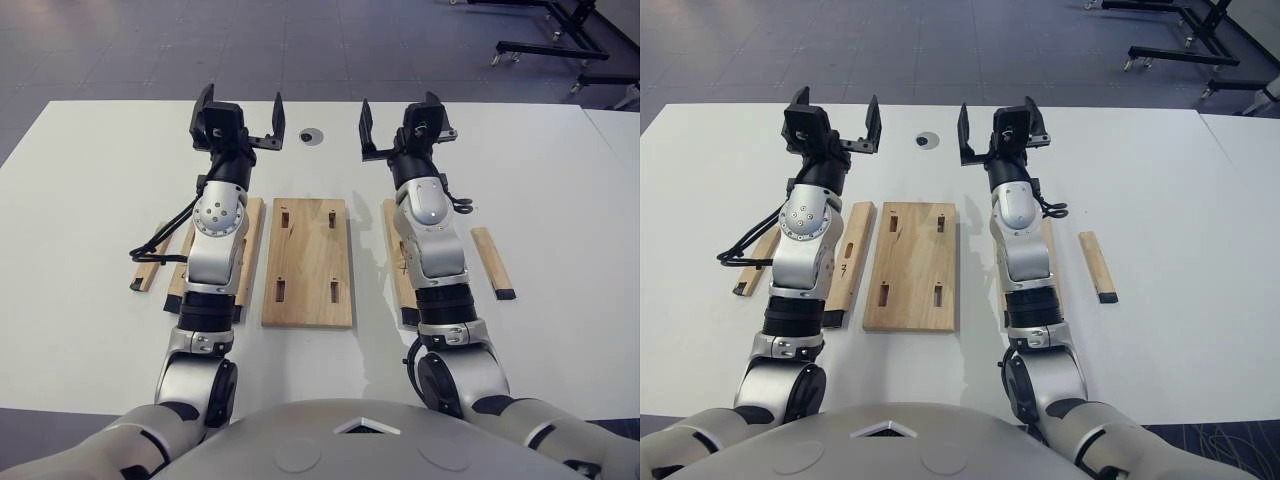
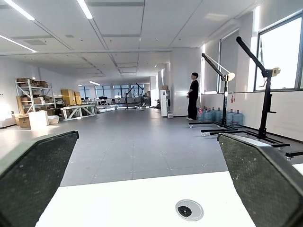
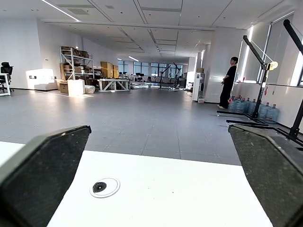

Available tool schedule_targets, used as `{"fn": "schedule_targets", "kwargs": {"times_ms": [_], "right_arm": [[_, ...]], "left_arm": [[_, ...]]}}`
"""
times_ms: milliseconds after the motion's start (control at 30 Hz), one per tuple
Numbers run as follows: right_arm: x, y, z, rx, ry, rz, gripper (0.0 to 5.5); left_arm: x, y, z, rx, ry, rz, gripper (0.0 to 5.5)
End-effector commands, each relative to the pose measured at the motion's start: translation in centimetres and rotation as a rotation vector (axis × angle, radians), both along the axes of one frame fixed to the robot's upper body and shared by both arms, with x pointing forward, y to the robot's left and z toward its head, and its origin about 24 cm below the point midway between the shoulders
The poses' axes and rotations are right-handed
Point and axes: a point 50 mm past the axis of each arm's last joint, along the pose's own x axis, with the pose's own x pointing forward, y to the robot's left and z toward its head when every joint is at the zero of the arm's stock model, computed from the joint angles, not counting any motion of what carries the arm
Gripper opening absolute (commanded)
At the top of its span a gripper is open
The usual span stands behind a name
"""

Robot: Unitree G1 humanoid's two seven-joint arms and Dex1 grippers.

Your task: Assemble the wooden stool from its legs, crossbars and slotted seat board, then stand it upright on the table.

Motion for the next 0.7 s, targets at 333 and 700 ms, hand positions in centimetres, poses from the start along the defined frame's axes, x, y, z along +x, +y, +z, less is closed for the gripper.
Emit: {"fn": "schedule_targets", "kwargs": {"times_ms": [333,700], "right_arm": [[0.10,-0.08,0.24,-0.006,-0.002,-0.011,5.35],[0.10,0.11,0.46,-0.001,-0.024,-0.010,5.35]], "left_arm": [[-0.10,-0.03,-0.14,0.008,0.010,0.013,5.40],[-0.03,-0.07,-0.08,0.010,0.009,0.016,5.40]]}}
